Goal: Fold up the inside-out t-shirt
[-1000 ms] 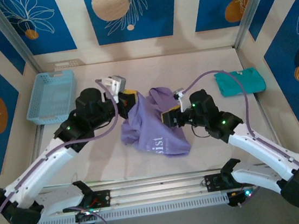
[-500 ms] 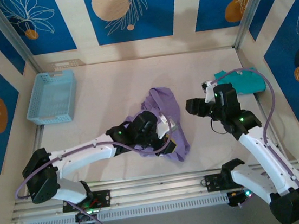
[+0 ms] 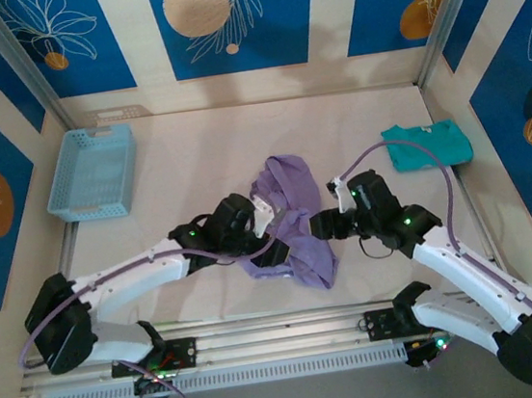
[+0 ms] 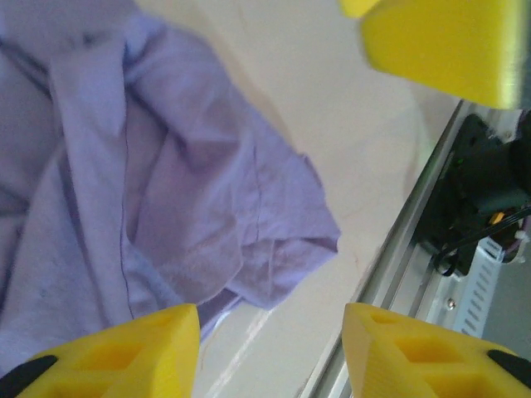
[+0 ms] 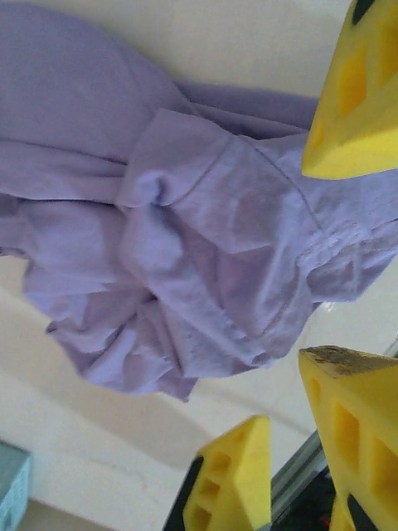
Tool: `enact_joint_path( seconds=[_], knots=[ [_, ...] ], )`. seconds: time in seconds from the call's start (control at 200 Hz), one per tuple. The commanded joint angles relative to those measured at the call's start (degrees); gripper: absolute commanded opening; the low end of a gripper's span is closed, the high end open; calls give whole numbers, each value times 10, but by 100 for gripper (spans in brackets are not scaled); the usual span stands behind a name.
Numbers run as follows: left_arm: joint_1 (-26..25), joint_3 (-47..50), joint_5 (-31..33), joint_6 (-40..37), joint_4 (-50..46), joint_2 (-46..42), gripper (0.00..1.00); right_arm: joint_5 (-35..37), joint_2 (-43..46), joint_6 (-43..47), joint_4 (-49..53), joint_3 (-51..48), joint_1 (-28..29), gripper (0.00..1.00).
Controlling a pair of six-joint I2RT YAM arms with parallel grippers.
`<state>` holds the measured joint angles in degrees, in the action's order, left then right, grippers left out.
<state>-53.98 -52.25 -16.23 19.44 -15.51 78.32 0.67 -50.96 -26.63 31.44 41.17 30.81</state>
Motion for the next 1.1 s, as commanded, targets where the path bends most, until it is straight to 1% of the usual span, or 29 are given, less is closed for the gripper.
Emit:
enact_joint_path(
  seconds=[0.0, 0.165, 0.22, 0.3, 0.33, 0.485, 0.54, 0.67, 0.775, 0.91, 1.095],
  knots=[
    [-8, -14, 21, 33, 6, 42, 51, 37, 6, -25, 14, -15, 0, 56],
    [-13, -39, 79, 12, -13, 83, 51, 34, 1, -20, 13, -12, -7, 56],
    [-12, -49, 82, 7, -15, 99, 50, 34, -2, -19, 13, -10, -7, 56],
    [-12, -63, 70, 6, -8, 117, 46, 33, -5, -17, 10, -11, -7, 56],
    [-12, -67, 67, 7, -2, 121, 41, 33, -7, -17, 9, -11, -8, 56],
    [-6, -92, 59, 5, 18, 119, 9, 31, -10, -14, 4, -15, -11, 56],
    [2, -100, 52, 6, 18, 114, 0, 28, -8, -9, 2, -16, -12, 56],
    [31, -115, 16, 33, 24, 81, 0, -8, 19, 26, -26, -24, -6, 56],
    [49, -124, -17, 55, 38, 61, 0, -23, 50, 62, -75, -47, 18, 57],
    [56, -143, -33, 59, 20, 59, 0, 20, 60, 99, -123, -69, 68, 59],
    [57, -145, -46, 70, 27, 53, 0, 88, 32, 122, -172, -82, 127, 61]
  ],
)
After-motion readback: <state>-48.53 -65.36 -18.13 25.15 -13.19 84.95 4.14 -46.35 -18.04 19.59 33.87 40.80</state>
